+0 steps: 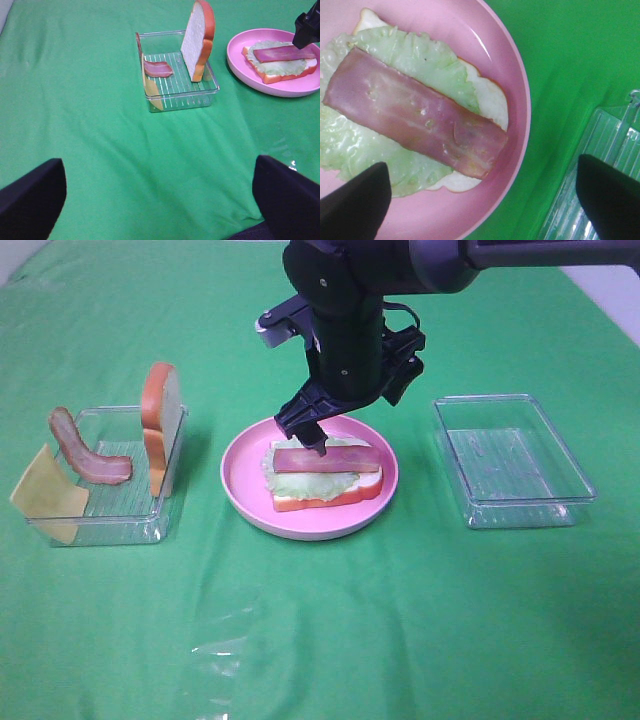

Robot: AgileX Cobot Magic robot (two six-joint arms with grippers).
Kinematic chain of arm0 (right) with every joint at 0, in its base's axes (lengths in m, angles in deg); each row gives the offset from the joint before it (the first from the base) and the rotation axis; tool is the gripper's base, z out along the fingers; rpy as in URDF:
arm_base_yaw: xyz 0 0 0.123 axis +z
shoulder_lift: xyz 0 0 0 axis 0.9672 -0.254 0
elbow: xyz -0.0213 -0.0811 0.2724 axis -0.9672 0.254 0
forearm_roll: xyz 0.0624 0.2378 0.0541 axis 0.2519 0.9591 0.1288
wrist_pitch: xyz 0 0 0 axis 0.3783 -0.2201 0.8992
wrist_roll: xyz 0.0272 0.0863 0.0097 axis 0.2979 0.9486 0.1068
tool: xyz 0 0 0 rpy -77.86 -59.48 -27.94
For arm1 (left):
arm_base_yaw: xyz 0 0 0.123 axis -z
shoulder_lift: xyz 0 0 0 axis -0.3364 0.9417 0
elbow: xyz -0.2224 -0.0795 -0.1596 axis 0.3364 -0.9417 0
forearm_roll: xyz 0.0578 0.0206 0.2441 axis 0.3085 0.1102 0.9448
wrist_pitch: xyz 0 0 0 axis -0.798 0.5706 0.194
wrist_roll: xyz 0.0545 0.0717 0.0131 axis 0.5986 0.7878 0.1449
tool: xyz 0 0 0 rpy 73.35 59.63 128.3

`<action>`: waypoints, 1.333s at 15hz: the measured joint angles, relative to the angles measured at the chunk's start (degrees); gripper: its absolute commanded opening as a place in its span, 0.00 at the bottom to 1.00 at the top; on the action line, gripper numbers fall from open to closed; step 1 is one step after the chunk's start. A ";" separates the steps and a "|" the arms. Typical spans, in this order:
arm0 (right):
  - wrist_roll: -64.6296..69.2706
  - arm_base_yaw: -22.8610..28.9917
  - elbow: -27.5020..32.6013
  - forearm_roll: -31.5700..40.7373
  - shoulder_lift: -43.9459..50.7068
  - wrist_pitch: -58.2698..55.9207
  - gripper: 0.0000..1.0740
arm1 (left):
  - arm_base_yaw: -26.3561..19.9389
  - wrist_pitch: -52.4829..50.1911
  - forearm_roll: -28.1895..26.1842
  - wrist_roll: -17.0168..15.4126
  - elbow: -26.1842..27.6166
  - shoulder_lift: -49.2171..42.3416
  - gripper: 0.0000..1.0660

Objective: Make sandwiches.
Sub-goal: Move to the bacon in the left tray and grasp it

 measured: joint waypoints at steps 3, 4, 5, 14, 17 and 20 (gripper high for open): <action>-0.63 0.00 0.00 0.80 2.52 -2.29 0.92 | 0.00 0.00 0.00 0.00 0.00 0.00 0.87; -1.20 0.00 -0.11 1.09 3.78 -3.90 0.92 | 0.00 0.00 0.00 0.00 0.00 0.00 0.87; -2.35 0.00 -0.11 1.60 4.87 -5.90 0.92 | 0.00 0.00 0.00 0.00 0.00 0.00 0.87; -12.38 0.00 9.63 13.46 27.67 -14.78 0.92 | 0.00 0.00 0.00 0.00 0.00 0.00 0.87; -12.55 0.00 20.97 13.58 37.47 -14.84 0.92 | 0.00 0.00 0.00 0.00 0.00 0.00 0.87; -10.26 0.00 32.66 13.69 50.59 -15.13 0.92 | 0.00 0.00 0.00 0.00 0.00 0.00 0.87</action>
